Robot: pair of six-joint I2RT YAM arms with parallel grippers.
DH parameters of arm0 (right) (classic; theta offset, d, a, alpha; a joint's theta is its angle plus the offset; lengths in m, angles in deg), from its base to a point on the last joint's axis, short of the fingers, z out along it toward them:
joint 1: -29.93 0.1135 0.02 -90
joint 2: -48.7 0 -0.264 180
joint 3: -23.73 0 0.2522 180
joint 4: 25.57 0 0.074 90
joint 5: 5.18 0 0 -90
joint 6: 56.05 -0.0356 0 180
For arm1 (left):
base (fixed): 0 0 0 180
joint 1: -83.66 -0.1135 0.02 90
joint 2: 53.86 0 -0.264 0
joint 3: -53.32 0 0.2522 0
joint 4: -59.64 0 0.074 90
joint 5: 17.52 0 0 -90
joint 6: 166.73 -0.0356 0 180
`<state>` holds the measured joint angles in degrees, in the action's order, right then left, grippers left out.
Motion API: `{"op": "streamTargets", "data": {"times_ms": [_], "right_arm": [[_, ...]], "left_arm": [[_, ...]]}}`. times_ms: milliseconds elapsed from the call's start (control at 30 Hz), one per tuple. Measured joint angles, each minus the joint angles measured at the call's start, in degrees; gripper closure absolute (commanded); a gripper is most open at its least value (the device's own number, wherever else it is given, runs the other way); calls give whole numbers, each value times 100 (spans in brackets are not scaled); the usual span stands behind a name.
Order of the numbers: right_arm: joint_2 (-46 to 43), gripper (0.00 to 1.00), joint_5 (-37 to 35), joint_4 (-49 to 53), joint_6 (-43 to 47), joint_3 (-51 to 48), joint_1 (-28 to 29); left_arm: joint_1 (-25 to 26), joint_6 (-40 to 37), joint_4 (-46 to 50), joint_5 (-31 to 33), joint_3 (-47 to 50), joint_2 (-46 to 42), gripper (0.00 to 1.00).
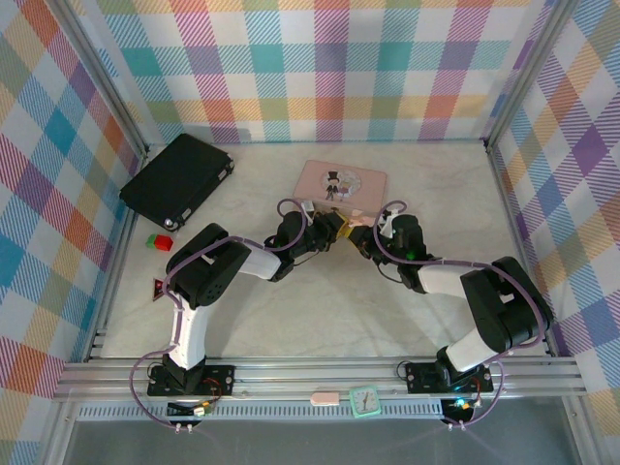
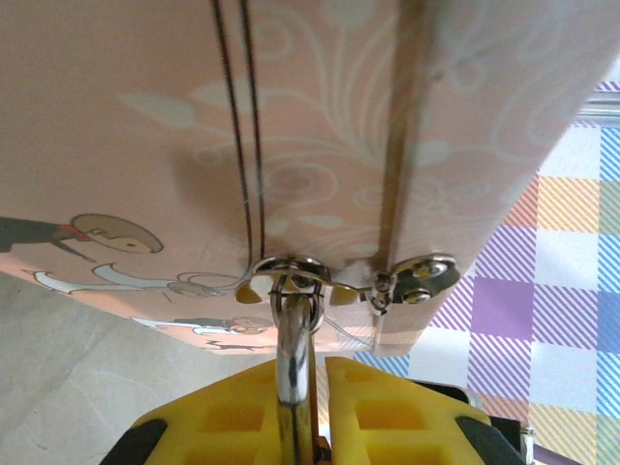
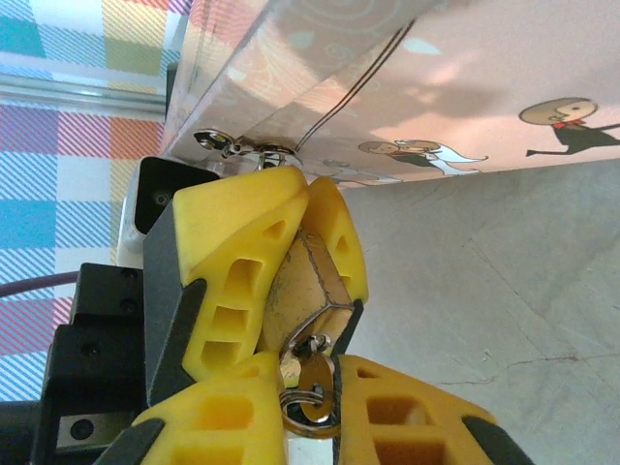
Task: Unlock the padlock with the key
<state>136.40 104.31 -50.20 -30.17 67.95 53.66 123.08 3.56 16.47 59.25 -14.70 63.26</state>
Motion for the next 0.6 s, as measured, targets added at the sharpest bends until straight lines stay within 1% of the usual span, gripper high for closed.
{"op": "streamTargets", "data": {"times_ms": [33, 200, 367, 433, 567, 600], "right_arm": [[0, 100, 2, -20, -31, -7, -11], [136, 100, 166, -363, -522, -46, -114], [420, 100, 643, -1021, -1360, -46, -332], [459, 100, 780, -1075, -1567, -20, -389], [404, 77, 907, -765, -1604, 129, -424], [317, 73, 885, -595, -1532, 149, -424]], "left_arm": [[0, 2, 0, 0, 0, 0, 100], [-2, 4, -85, 28, 2, 4, 100], [-20, 98, -662, 87, 11, 173, 100], [-20, 142, -852, 85, 11, 245, 100], [-24, 177, -1008, 122, 11, 278, 100], [-20, 175, -1038, 116, 11, 278, 100]]}}
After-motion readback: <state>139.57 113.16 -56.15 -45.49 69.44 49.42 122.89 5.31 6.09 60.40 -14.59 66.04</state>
